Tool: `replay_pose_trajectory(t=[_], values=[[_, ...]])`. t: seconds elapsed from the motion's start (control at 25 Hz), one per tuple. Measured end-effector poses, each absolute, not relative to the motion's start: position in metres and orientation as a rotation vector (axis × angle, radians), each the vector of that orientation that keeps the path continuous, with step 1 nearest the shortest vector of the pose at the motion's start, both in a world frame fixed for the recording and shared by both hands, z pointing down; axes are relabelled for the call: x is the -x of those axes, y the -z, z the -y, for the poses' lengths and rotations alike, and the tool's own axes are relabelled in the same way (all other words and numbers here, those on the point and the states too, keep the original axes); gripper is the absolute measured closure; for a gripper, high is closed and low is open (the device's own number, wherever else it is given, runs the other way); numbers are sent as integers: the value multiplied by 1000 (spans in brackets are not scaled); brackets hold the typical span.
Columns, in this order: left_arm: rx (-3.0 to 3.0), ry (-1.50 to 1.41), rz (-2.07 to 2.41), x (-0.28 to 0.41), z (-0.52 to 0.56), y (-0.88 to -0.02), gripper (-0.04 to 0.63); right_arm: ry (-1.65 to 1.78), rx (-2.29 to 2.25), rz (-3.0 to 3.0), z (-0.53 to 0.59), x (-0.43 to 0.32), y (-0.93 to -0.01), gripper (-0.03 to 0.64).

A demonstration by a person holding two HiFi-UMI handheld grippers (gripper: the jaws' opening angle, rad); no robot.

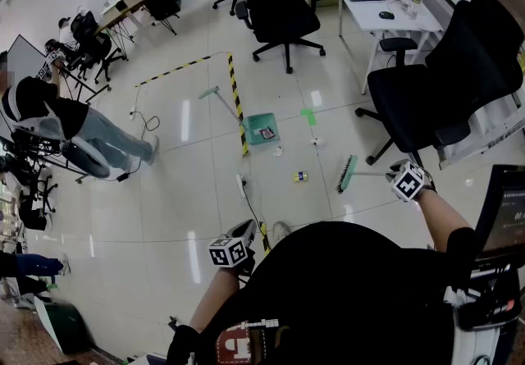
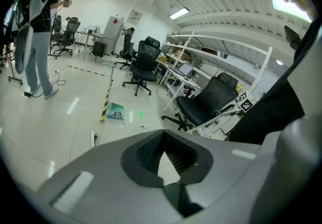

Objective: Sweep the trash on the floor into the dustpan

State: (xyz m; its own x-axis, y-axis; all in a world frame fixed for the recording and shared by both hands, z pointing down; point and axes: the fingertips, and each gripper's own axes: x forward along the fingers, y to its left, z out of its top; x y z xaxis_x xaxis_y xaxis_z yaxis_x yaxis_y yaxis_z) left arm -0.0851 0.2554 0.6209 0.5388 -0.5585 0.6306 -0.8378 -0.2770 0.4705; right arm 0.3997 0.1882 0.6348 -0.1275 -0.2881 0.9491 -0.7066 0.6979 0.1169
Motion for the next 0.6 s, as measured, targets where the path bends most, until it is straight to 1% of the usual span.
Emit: replay_pose_trajectory(t=[0.16,0.44,0.6], values=[[-1975,-431,1087,133,-231,-632,592,-449,-814,1659,-168,-366,-641,528],[-2017,-519,1029,232,-174,-635,592,-404,-837,1561,-104,-300,-635,528],[-2008,-530,1043,256,-144,-634,592,-366,-785,1585,-63,-273,-641,528]])
